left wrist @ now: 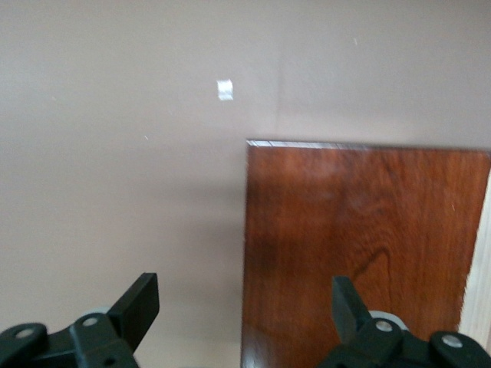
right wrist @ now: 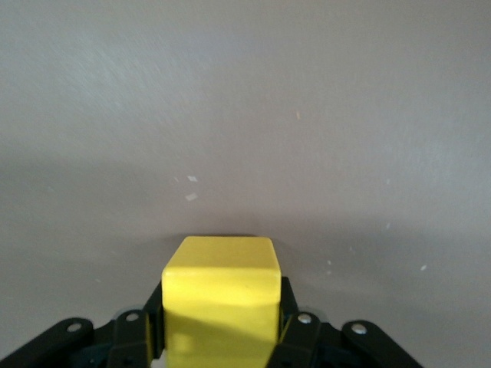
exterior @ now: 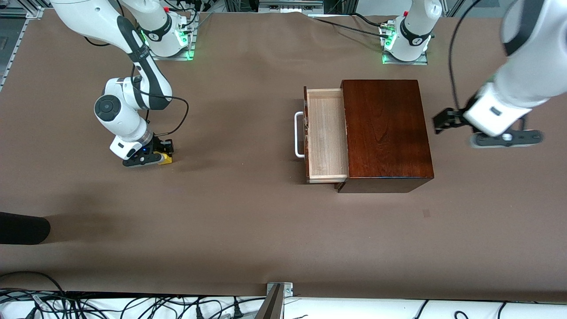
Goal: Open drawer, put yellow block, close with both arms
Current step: 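Grasp the yellow cube with the right gripper while the left gripper withdraws, then lift the yellow cube with the right gripper and carry it over the drawer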
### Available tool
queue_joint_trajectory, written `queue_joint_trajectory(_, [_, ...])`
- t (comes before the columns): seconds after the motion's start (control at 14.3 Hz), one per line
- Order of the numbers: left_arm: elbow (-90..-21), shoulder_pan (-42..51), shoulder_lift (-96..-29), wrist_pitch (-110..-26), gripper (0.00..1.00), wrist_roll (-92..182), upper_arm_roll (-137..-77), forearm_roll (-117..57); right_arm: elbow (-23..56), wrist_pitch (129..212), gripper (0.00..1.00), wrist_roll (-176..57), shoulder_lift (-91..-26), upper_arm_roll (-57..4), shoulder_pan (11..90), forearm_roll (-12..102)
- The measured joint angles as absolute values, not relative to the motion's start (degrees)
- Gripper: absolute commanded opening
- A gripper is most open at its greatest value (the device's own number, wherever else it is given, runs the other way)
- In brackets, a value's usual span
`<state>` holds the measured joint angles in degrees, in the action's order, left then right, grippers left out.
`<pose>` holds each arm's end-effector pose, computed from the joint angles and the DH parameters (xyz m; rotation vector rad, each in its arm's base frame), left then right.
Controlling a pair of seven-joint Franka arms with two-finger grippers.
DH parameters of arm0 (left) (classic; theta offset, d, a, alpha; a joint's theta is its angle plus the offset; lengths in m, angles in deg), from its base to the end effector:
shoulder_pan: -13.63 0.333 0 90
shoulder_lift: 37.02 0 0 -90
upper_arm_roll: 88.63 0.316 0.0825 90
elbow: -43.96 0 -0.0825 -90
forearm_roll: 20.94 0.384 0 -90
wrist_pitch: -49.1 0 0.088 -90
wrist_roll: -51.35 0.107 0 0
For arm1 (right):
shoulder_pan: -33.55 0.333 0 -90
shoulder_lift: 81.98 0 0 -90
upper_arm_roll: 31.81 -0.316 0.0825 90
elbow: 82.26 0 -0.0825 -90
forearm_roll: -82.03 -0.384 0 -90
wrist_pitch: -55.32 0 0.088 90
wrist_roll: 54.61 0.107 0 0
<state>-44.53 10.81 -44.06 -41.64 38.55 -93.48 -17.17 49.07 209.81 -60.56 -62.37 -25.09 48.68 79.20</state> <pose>0.5855 -0.0690 0.5680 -3.0675 -0.1322 0.1106 0.5318 0.0756 0.2074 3.1070 0.3349 0.1022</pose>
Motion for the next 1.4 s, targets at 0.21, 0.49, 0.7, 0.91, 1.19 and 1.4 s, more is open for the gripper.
queue_joint_trajectory(0.21, [-48.1, 13.2, -40.8, -44.6, 1.0, 40.7, -93.0, -17.3, 42.4, 198.3, 0.0, -60.6, -65.0, -27.6, 48.9, 79.2])
queue_joint_trajectory(0.49, [-52.0, 13.1, -37.6, -45.4, 1.0, 41.2, -92.1, -17.3, 27.9, 177.3, 0.0, -60.6, -66.9, -33.7, 49.0, 79.2])
queue_joint_trajectory(0.7, [-52.6, 13.1, -37.2, -45.5, 1.0, 41.3, -92.2, -17.6, 18.5, 169.1, 0.0, -60.4, -66.8, -42.0, 49.4, 79.0])
queue_joint_trajectory(0.91, [-52.6, 12.8, -37.1, -45.8, 1.0, 41.3, -93.6, -17.7, 14.1, 168.0, 0.0, -60.4, -66.3, -49.2, 51.4, 78.9])
queue_joint_trajectory(1.19, [-52.6, 12.8, -36.9, -46.0, 1.0, 41.3, -94.0, -17.7, 4.7, 168.5, 0.0, -60.2, -60.2, -51.5, 64.5, 80.7])
queue_joint_trajectory(1.4, [-52.6, 12.9, -36.8, -46.0, 1.0, 41.3, -94.0, -17.7, -4.7, 169.1, 0.0, -60.2, -52.3, -51.5, 72.5, 87.1])
